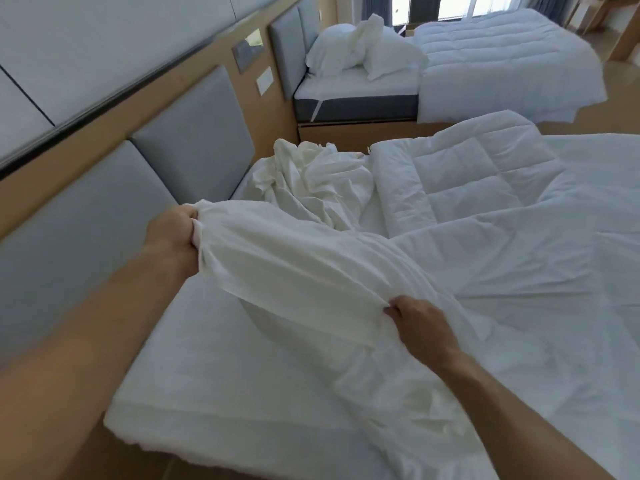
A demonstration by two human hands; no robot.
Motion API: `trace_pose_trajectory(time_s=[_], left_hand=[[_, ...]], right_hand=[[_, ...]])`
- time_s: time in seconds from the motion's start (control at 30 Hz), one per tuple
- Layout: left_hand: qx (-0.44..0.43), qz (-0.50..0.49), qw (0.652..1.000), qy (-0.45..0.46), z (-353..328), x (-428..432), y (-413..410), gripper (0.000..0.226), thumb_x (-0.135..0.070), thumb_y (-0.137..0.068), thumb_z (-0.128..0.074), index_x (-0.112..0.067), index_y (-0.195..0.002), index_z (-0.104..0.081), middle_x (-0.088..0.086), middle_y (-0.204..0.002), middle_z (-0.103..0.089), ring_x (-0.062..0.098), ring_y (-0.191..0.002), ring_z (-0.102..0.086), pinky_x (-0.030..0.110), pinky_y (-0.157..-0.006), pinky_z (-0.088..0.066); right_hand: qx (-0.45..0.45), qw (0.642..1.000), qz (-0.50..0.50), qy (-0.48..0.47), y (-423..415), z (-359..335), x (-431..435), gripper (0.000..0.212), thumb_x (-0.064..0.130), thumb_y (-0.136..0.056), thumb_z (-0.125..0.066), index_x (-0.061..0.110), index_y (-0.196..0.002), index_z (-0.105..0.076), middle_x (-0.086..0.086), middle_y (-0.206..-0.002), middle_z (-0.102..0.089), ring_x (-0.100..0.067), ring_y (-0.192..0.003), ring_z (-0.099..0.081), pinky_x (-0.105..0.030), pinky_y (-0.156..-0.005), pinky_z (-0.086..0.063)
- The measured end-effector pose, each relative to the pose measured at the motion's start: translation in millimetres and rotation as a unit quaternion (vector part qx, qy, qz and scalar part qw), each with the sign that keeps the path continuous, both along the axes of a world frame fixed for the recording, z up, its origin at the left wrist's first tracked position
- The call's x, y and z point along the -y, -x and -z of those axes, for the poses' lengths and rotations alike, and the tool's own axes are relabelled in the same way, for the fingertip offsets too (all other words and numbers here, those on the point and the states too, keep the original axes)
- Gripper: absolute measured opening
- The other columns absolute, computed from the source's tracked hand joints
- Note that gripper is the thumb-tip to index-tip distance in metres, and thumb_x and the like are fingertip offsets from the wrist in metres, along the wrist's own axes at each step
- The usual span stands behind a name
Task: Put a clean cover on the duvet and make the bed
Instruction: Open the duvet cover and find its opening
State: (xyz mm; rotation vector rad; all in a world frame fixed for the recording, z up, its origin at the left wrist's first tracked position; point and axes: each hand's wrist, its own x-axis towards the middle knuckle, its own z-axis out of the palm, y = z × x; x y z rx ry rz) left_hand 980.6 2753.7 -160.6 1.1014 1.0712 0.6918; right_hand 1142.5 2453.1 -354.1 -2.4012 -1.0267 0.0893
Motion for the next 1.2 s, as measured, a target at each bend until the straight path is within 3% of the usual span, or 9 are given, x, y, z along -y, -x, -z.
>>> trace_pose_trajectory(time_s=[0.13, 0.43, 0.53, 0.67, 0.73, 0.83, 0.97, 1.1, 1.2], left_hand=[[-0.003, 0.001, 1.0, 0.022, 25.6, -27.9, 12.4, 0.065, -0.001, -0.055, -0.053, -0.002, -0.119, -0.067, 0.013, -0.108, -0.069, 0.036, -0.098, -0.068, 0.054, -0.078, -0.057], [0.025, 0.077, 0.994, 0.072, -0.6, 11.9, 7.3, 0.035, -0.003, -0.083, -0.036, -0.007, -0.103, -0.063, 0.014, -0.102, -0.067, 0.034, -0.089, -0.067, 0.046, -0.065, -0.06], [0.043, 0.077, 0.992, 0.094, -7.6, 16.1, 1.4, 0.041, 0.0, -0.085, -0.032, -0.009, -0.115, -0.058, 0.013, -0.105, -0.063, 0.032, -0.086, -0.066, 0.044, -0.06, -0.059], [0.02, 0.099, 0.99, 0.094, -15.0, 40.0, -13.1, 0.029, -0.001, -0.089, -0.028, -0.003, -0.089, -0.058, 0.01, -0.076, -0.063, 0.021, -0.06, -0.064, 0.029, -0.047, -0.056], [0.045, 0.103, 0.988, 0.105, -17.9, 49.5, -16.0, 0.033, 0.0, -0.093, -0.024, -0.006, -0.073, -0.049, 0.003, -0.046, -0.054, 0.015, -0.036, -0.055, 0.02, -0.036, -0.046], [0.042, 0.088, 0.991, 0.096, -14.8, 35.3, -12.5, 0.024, 0.0, -0.081, -0.035, -0.003, -0.089, -0.058, 0.008, -0.069, -0.062, 0.023, -0.06, -0.065, 0.031, -0.048, -0.056], [0.014, 0.018, 0.996, 0.084, -1.5, 6.7, -2.0, 0.026, -0.001, -0.076, -0.044, -0.006, -0.093, -0.062, 0.007, -0.082, -0.062, 0.026, -0.064, -0.067, 0.036, -0.054, -0.057], [0.009, 0.014, 0.998, 0.065, -0.5, -0.8, 2.2, 0.031, -0.004, -0.073, -0.048, -0.009, -0.098, -0.066, 0.008, -0.094, -0.064, 0.028, -0.08, -0.067, 0.039, -0.061, -0.059], [0.013, 0.054, 0.995, 0.081, -10.2, 12.9, 1.3, 0.027, -0.002, -0.073, -0.042, -0.007, -0.086, -0.064, 0.01, -0.086, -0.065, 0.03, -0.075, -0.067, 0.04, -0.056, -0.058]], right_hand=[[0.101, 0.99, 0.08, -0.064, -57.1, -42.1, 31.3, 0.01, 0.016, -0.087, -0.074, 0.007, -0.086, -0.071, -0.015, -0.074, -0.071, -0.037, -0.069, -0.068, -0.039, -0.064, -0.053], [-0.049, 0.998, 0.027, -0.021, -14.4, -48.8, -20.4, 0.035, 0.026, -0.091, -0.057, 0.019, -0.123, -0.068, -0.006, -0.127, -0.063, -0.031, -0.12, -0.054, -0.038, -0.099, -0.043], [-0.107, 0.98, -0.132, -0.1, 38.7, -54.6, -37.9, 0.095, 0.06, -0.073, -0.058, 0.022, -0.155, -0.027, 0.006, -0.157, -0.031, -0.012, -0.142, -0.03, -0.034, -0.119, -0.021], [-0.073, 0.991, -0.087, 0.067, 55.9, -35.7, -56.8, 0.141, 0.076, -0.059, -0.072, 0.04, -0.146, 0.032, 0.006, -0.165, 0.007, -0.013, -0.152, 0.008, -0.05, -0.121, 0.007], [-0.092, 0.994, -0.019, 0.047, 39.7, -32.7, -61.8, 0.13, 0.07, -0.061, -0.077, 0.036, -0.155, 0.006, 0.002, -0.157, -0.03, -0.018, -0.147, -0.024, -0.047, -0.121, -0.004], [-0.113, 0.99, -0.048, 0.074, 23.1, -44.7, -56.3, 0.075, 0.062, -0.069, -0.077, 0.027, -0.127, -0.045, 0.003, -0.115, -0.065, -0.023, -0.11, -0.06, -0.034, -0.092, -0.042], [-0.109, 0.98, -0.135, 0.098, 15.4, -84.8, -36.4, 0.047, 0.056, -0.072, -0.078, 0.03, -0.107, -0.062, 0.011, -0.095, -0.066, -0.015, -0.089, -0.061, -0.03, -0.074, -0.046], [-0.21, 0.97, -0.102, -0.072, 8.4, -97.6, -32.2, 0.042, 0.055, -0.063, -0.084, 0.021, -0.085, -0.071, 0.003, -0.073, -0.068, -0.013, -0.066, -0.062, -0.029, -0.063, -0.046], [-0.086, 0.996, -0.022, -0.009, 9.5, -75.5, -40.9, 0.03, 0.053, -0.077, -0.075, 0.024, -0.083, -0.067, 0.005, -0.08, -0.065, -0.017, -0.078, -0.061, -0.032, -0.07, -0.042]])
